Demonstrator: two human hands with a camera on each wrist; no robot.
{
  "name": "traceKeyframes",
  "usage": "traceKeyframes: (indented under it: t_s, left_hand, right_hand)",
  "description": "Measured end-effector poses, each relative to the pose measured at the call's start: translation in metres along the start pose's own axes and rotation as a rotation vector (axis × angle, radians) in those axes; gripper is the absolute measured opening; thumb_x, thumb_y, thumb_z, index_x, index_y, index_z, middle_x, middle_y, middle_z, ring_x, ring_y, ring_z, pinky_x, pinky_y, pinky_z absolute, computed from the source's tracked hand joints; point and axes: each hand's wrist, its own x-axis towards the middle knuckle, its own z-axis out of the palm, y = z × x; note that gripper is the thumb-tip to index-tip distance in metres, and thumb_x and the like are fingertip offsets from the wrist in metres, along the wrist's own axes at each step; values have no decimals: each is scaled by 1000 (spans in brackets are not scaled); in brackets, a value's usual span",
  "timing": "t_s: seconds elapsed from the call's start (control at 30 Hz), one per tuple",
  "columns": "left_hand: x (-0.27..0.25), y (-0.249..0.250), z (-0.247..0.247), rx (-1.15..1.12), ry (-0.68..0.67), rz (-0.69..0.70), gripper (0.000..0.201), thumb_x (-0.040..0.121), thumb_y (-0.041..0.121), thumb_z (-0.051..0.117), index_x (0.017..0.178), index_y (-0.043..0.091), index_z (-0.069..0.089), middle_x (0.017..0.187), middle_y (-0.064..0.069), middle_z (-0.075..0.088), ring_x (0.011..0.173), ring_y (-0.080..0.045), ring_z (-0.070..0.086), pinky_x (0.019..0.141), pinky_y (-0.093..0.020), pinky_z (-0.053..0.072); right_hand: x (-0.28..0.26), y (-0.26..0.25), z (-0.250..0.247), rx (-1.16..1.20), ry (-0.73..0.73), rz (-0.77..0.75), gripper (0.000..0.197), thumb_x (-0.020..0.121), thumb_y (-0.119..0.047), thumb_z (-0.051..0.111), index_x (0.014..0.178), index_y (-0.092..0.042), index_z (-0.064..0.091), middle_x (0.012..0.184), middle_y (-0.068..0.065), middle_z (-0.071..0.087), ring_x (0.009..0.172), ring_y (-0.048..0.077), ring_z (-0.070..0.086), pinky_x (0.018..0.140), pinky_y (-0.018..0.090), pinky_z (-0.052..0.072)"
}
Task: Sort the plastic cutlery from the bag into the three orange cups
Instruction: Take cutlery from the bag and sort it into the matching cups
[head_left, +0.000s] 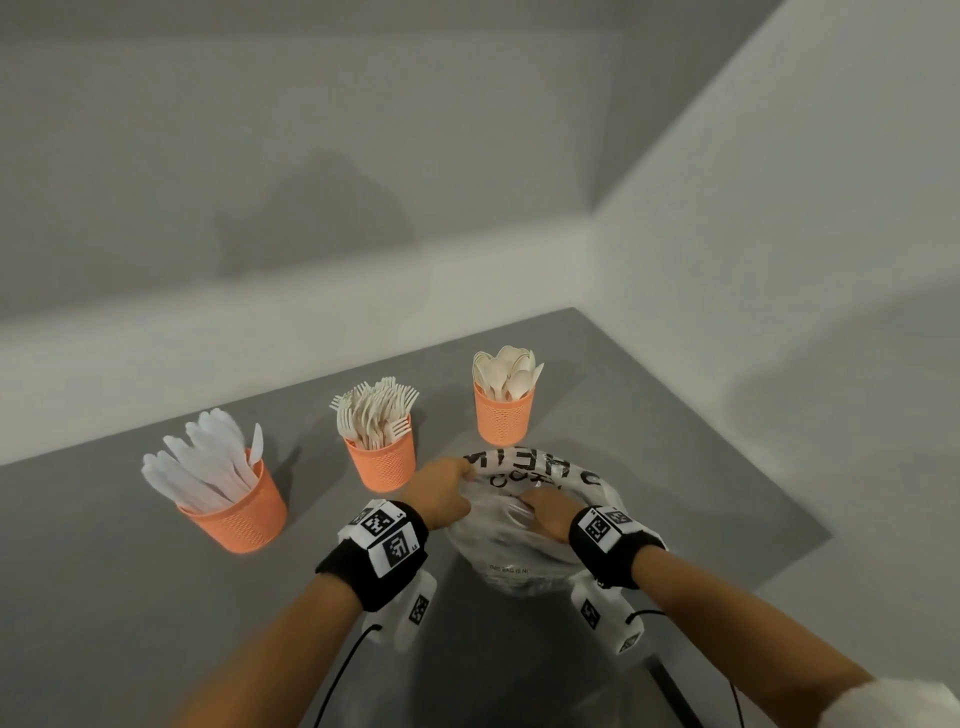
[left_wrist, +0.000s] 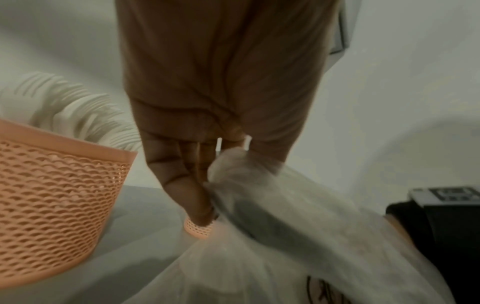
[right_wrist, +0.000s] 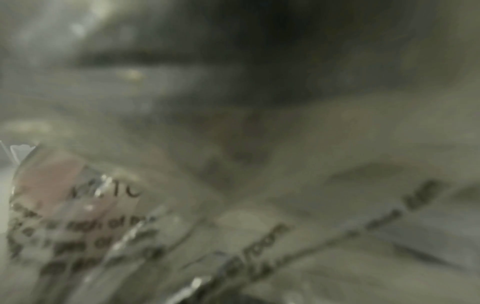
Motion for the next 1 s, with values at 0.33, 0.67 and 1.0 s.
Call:
traceKeyframes:
  t_s: [0.33,0.67,1.0]
  left_hand:
    - [-2,13,18,191,187,-29,42,86,-3,40,127,4,47,126,-16,54,116,-30,52,95,-35,43]
    - [-8,18,17,160,204,3,34,87,3,44,120,3,51,123,-16,57,112,-30,54,89,-35,46]
    - [-15,8,28,337,224,-75,34,91,0,38,122,11,46,125,-9,54,116,-25,51,91,-33,45]
  right_hand:
    - [-3,12,0,-42,67,-8,39,89,-28,57,122,-8,52,127,12,57,116,29,53,97,33,39]
    - [1,2,16,38,-48,61,38,95,-18,49,130,-5,50,131,19,54,121,34,51,101,38,40]
    - [-9,4,12,43,-16,12,43,93,-34,51,130,-12,51,133,8,56,121,25,51,101,31,37]
